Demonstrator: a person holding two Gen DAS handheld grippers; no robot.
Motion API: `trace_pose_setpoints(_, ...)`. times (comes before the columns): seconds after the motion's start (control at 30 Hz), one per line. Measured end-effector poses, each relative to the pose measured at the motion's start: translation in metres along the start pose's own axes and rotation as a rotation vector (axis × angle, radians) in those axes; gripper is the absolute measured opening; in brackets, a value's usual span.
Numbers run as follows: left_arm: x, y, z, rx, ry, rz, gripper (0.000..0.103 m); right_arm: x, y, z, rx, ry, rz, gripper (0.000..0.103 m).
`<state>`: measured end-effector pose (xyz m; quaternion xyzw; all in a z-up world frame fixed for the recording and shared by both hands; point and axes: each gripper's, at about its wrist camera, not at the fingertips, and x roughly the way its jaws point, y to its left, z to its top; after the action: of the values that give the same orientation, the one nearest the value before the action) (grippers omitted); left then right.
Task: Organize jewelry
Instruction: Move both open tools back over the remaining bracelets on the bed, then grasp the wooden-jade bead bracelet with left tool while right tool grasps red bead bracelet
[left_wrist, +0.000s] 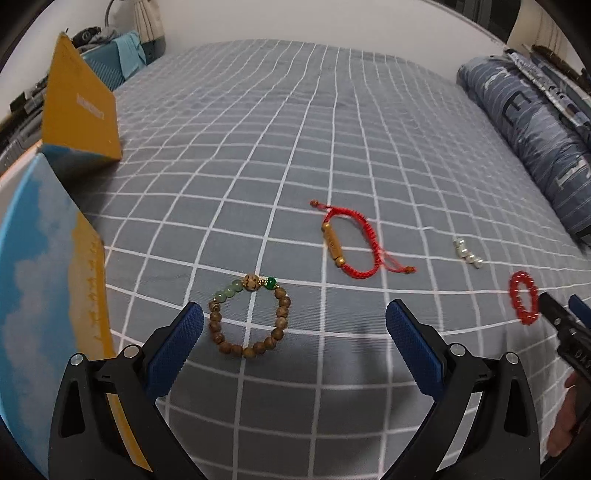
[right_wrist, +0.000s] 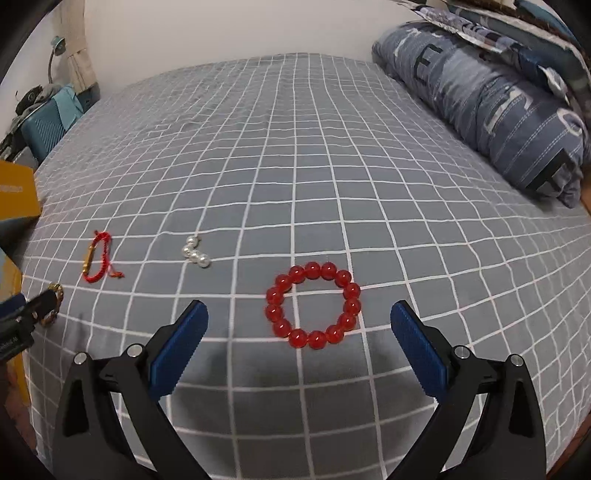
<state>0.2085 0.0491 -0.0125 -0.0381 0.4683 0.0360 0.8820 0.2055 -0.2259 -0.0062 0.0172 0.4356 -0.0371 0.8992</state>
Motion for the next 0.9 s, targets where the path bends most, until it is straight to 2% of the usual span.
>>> trace_pose_setpoints(0.43,0.029,0.006,-0.004,-0.006,0.03,0.016,0.096,0.04,-0.014,-0.002,0.033,0.054,0.006,0.083)
trace_pose_setpoints(0.53,0.035,0.004,-0.004,-0.006,0.048,0.011,0.09,0.045,-0.014,-0.002,0.028,0.073,0.0,0.075)
trace_pose_setpoints(0.63,0.035,0.003,-0.004,0.004,0.047,0.006,0.08,0.05,-0.014,-0.002,0.031,0.094,0.016,0.066)
trace_pose_setpoints(0.8,0.031,0.003,-0.005,0.008,0.052,-0.03,0.055,0.051,-0.011,-0.003,0.023,0.103,0.003,0.053)
trace_pose_setpoints(0.9,0.03,0.004,-0.006,0.006,0.054,-0.044,0.047,0.051,-0.01,-0.003,0.019,0.11,0.004,0.046)
